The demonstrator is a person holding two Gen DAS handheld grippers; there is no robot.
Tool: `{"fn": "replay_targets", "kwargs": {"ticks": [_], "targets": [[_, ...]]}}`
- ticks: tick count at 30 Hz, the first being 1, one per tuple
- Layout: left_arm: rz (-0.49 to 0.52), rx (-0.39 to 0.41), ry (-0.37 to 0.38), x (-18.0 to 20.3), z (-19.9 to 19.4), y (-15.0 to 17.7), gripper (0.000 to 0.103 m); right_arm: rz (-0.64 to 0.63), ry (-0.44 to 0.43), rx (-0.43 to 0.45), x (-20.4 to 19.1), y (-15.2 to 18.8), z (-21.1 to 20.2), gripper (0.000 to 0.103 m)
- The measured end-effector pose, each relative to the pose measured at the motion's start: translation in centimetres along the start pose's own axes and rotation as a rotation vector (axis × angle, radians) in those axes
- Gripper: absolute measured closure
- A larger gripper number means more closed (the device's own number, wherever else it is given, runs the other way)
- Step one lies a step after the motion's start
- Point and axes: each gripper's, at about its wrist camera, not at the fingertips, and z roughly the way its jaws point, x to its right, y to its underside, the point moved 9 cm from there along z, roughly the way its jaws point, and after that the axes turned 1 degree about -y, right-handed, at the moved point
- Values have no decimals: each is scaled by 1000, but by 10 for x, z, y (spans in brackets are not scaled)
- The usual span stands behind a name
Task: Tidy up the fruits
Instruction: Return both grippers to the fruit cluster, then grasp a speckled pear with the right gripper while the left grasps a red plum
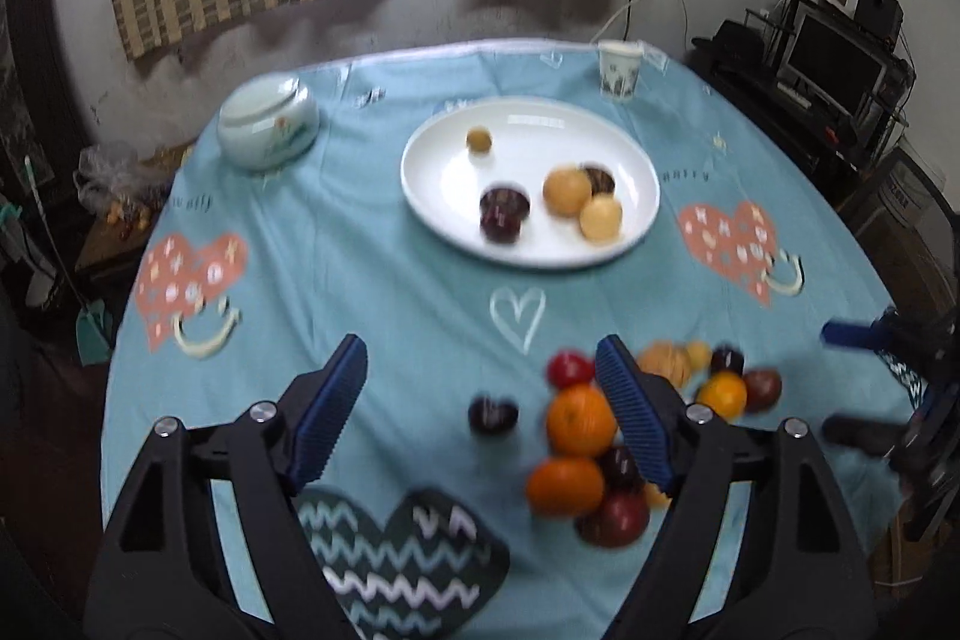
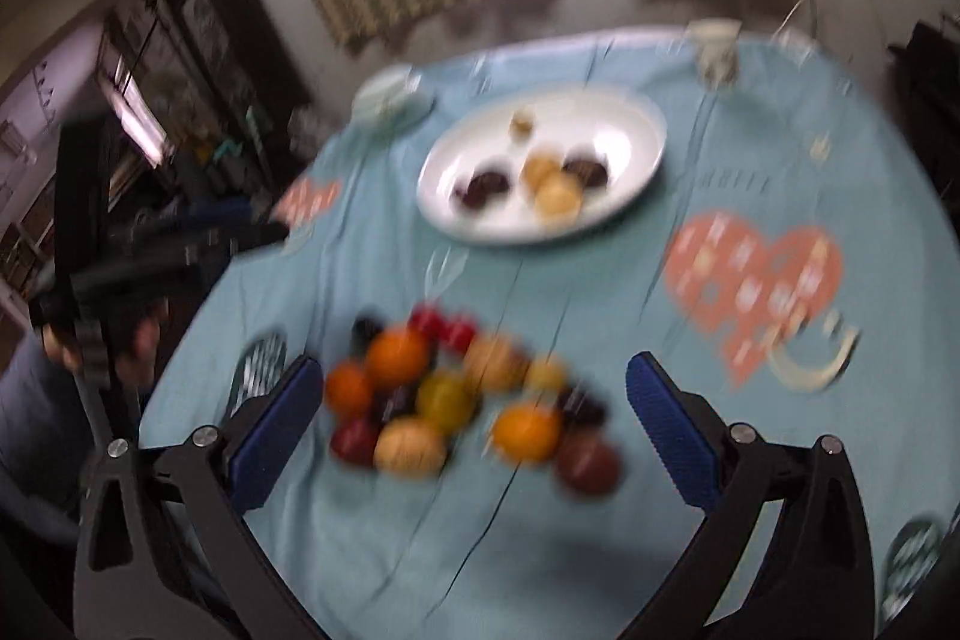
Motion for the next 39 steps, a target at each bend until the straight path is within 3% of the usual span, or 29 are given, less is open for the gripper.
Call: {"fn": "replay_targets", "kwargs": {"ticks": [4,12,15,17,23,29,31,34,35,36,39], "targets": [[-34,-73,-10,-12,2,37,23,-82,-3,-103,-32,32,34,35],[-16,-111,7,-10,-14,67,23,-183,18,-183,-36,38,78,36],[4,-144,36,2,-13,82,23,-241,-22,-185,-41,36,85,44],[4,-165,55,11,-9,90,23,-259,-15,-192,-42,32,87,58],[3,-213,114,45,10,97,23,-223,-36,-203,-31,34,63,60],[-15,-263,110,67,42,95,26,-144,-29,-178,-8,36,34,60],[-18,-297,91,68,52,100,38,-139,-32,-178,-7,37,32,60],[-17,-303,80,66,56,102,48,-129,-35,-177,-5,40,31,60],[-23,-298,93,67,54,101,61,-127,-36,-176,-6,41,31,60],[-31,-299,118,68,52,100,67,-126,-41,-177,-6,42,30,60],[11,-319,100,69,49,103,68,-129,-54,-169,-10,40,28,60]]}}
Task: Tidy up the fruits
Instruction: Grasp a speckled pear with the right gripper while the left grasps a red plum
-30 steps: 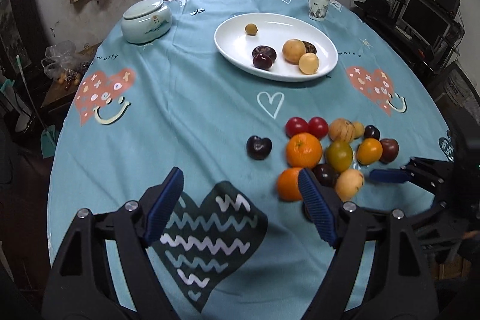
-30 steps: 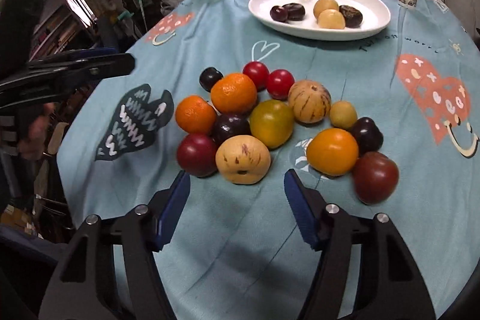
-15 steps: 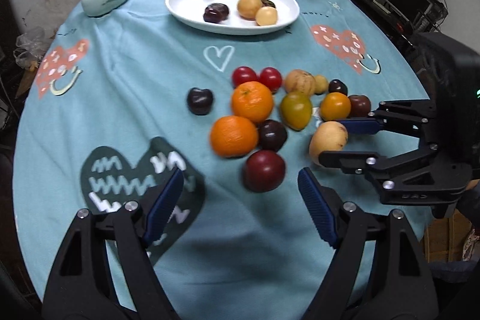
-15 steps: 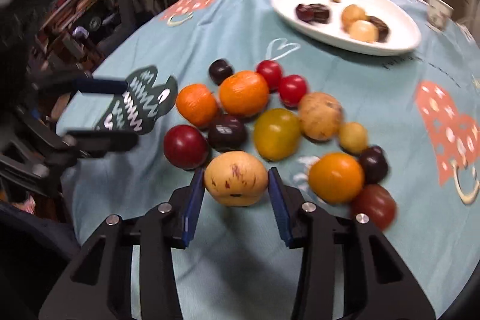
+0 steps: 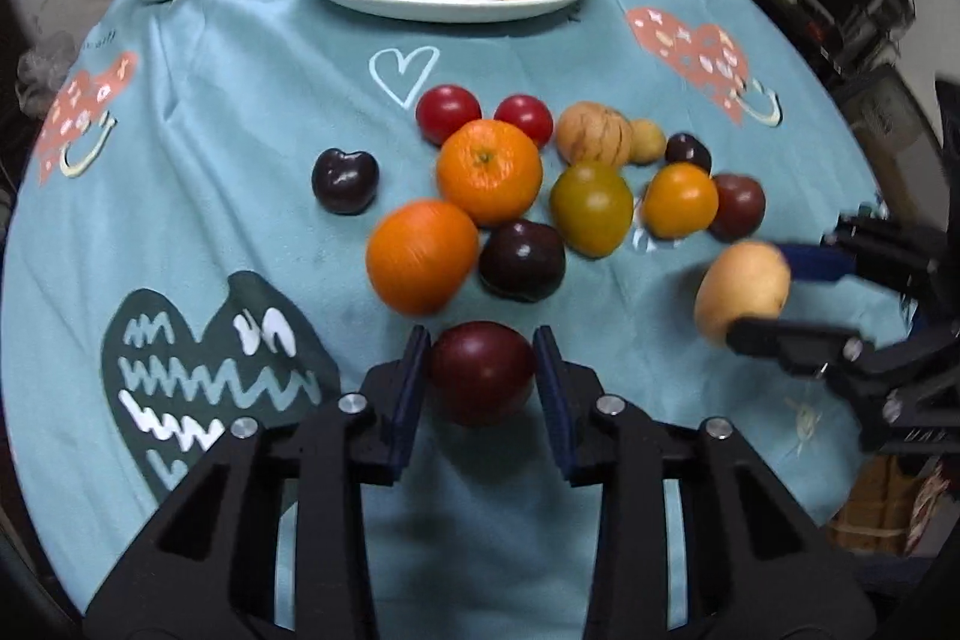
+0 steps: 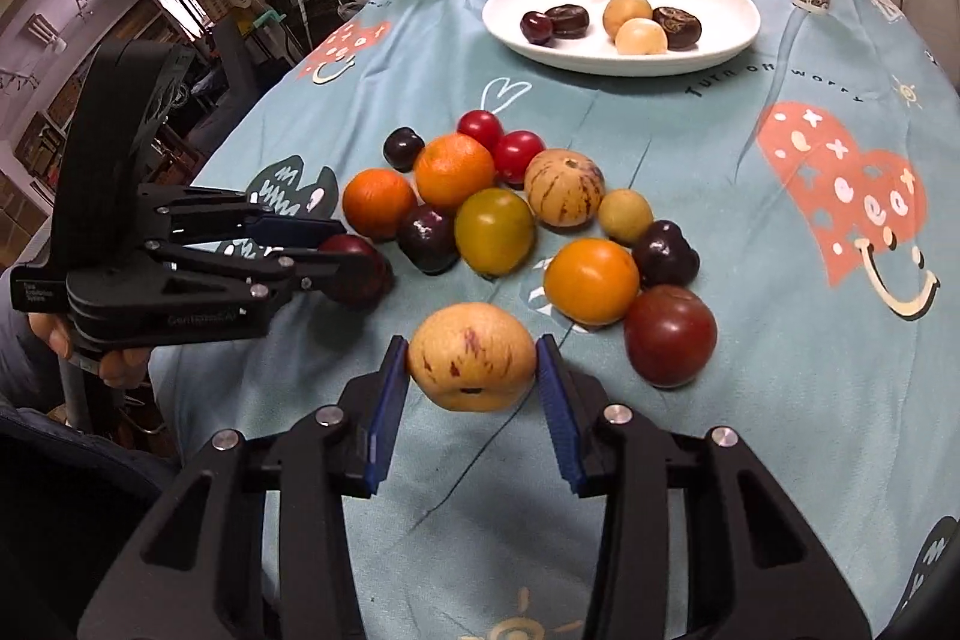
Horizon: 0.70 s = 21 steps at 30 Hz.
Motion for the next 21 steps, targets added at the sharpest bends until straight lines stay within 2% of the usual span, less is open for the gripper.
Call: {"fn": "replay_targets", "kwargs": {"ticks": [8,10,11,12,14,18,21], "targets": [[-11,-3,16,-5,-3,9,66,-5,11,10,-5,-2,-2,60],[10,-16,10,-2,0,9,61,-2,12,7,-5,0,-2,60],[13,-43,6,-1,6,12,51,-1,13,7,-6,0,-2,60],[15,-58,0,0,10,14,51,0,13,9,-6,0,-2,60],[5,-38,27,4,8,14,63,0,14,17,-7,-2,-4,60],[1,-14,-7,-1,3,10,64,0,19,32,-6,-4,-9,60],[-13,32,-2,-6,-15,-2,64,5,22,46,-5,-7,-13,60]]}}
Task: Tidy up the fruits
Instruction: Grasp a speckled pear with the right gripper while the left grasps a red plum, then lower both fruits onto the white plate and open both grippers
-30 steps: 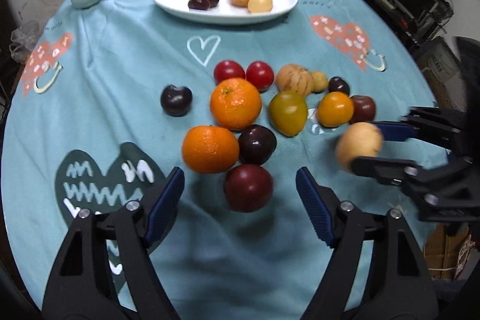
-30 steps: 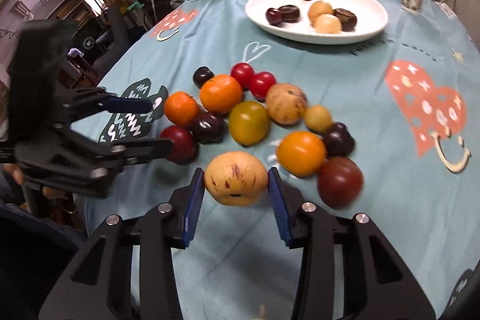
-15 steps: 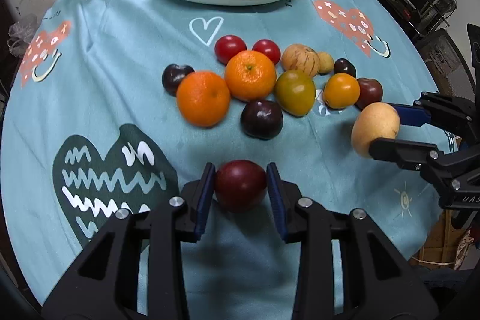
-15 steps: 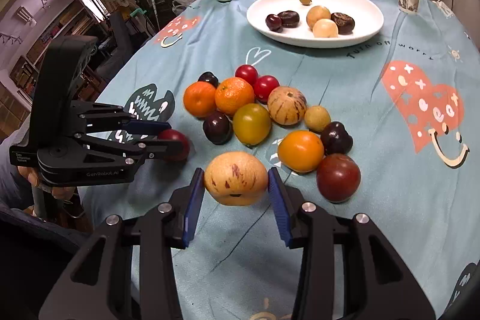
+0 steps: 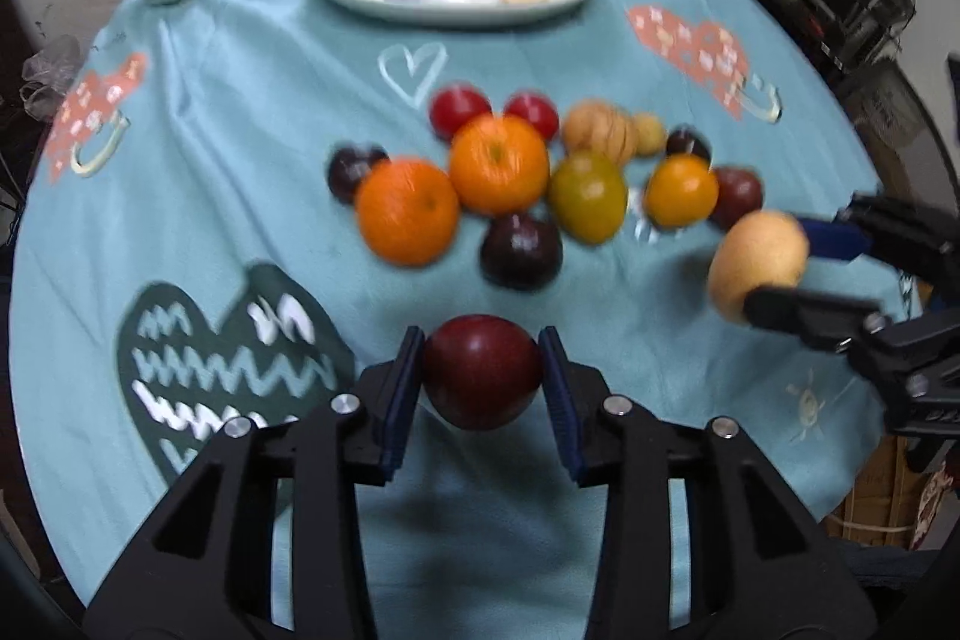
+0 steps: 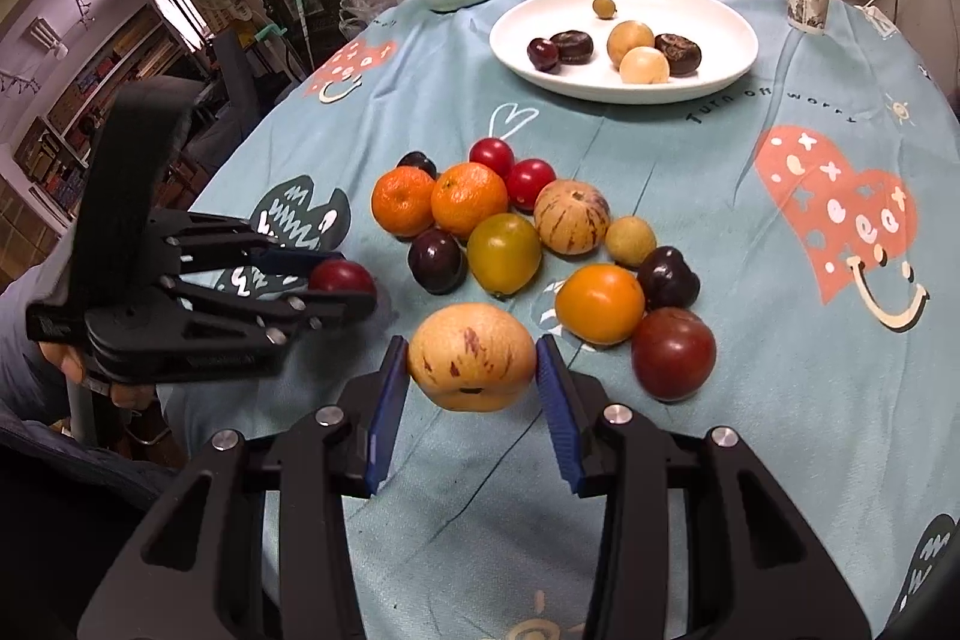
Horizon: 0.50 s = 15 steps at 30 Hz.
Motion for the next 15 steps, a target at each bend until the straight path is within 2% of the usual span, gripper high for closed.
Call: {"fn": "replay_targets", "kwargs": {"ticks": [4,9,12,15], "targets": [[17,114,-18,-4,-35,-37,64,-9,11,41,3,-19,-13,60],[36,233,-52,-8,-64,-103,64,-26,30,153,15,-78,-38,60],[25,277,-62,-14,-72,-146,64,-28,54,221,28,-120,-48,60],[12,273,-101,-21,-56,-185,64,-30,115,254,46,-160,-43,60]]}}
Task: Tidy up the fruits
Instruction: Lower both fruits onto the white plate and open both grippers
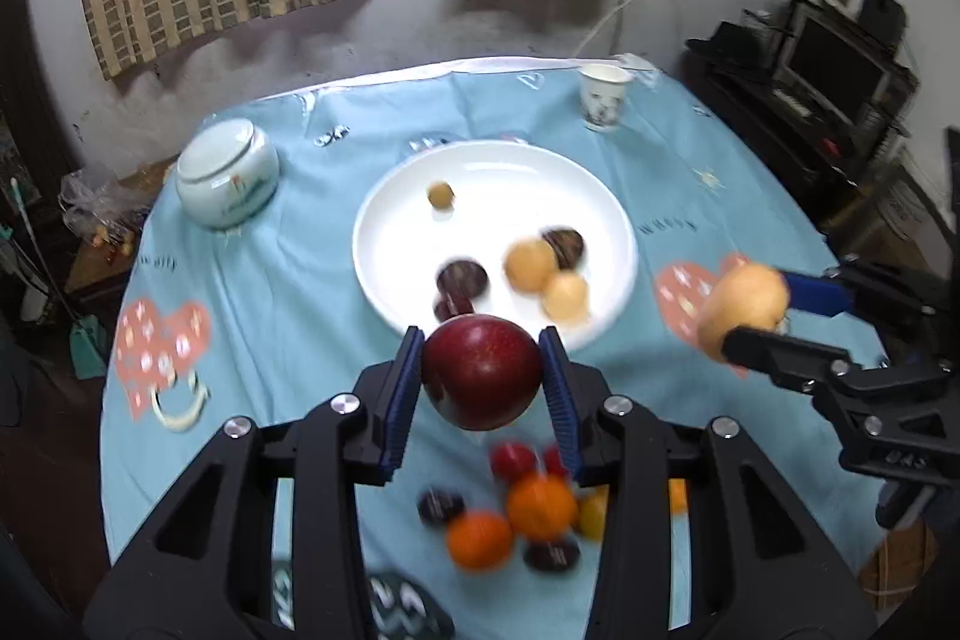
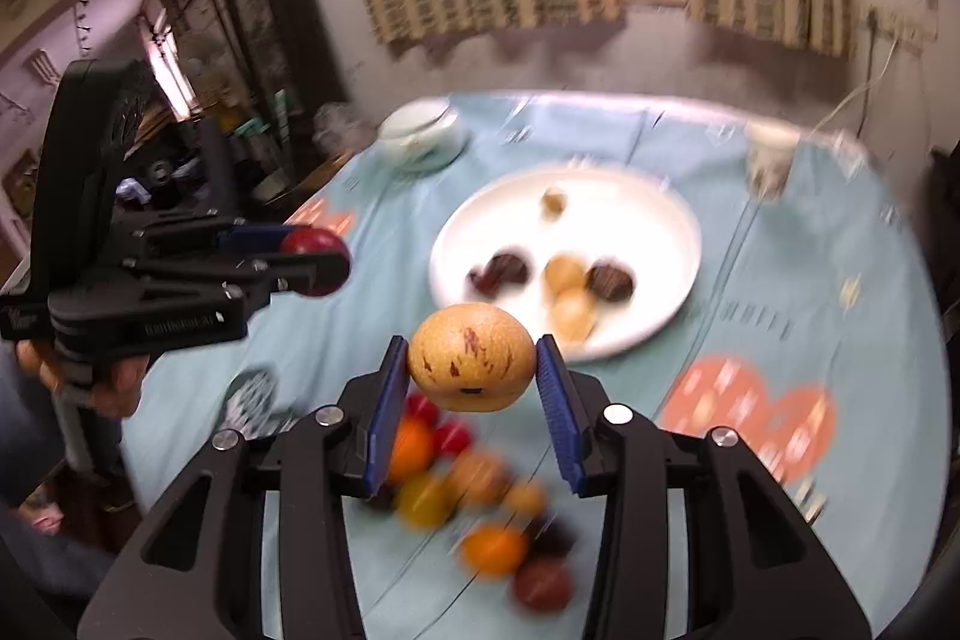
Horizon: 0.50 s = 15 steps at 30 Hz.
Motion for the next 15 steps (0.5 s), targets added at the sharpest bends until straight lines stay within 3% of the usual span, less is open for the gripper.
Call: {"fn": "replay_targets", "kwargs": {"ticks": [7,15], "targets": [[-68,-86,-61,-11,82,-35,64,71,79,-49,50,-39,80,60],[-94,-153,-95,-31,147,-34,62,97,121,-179,84,-33,156,59]]}}
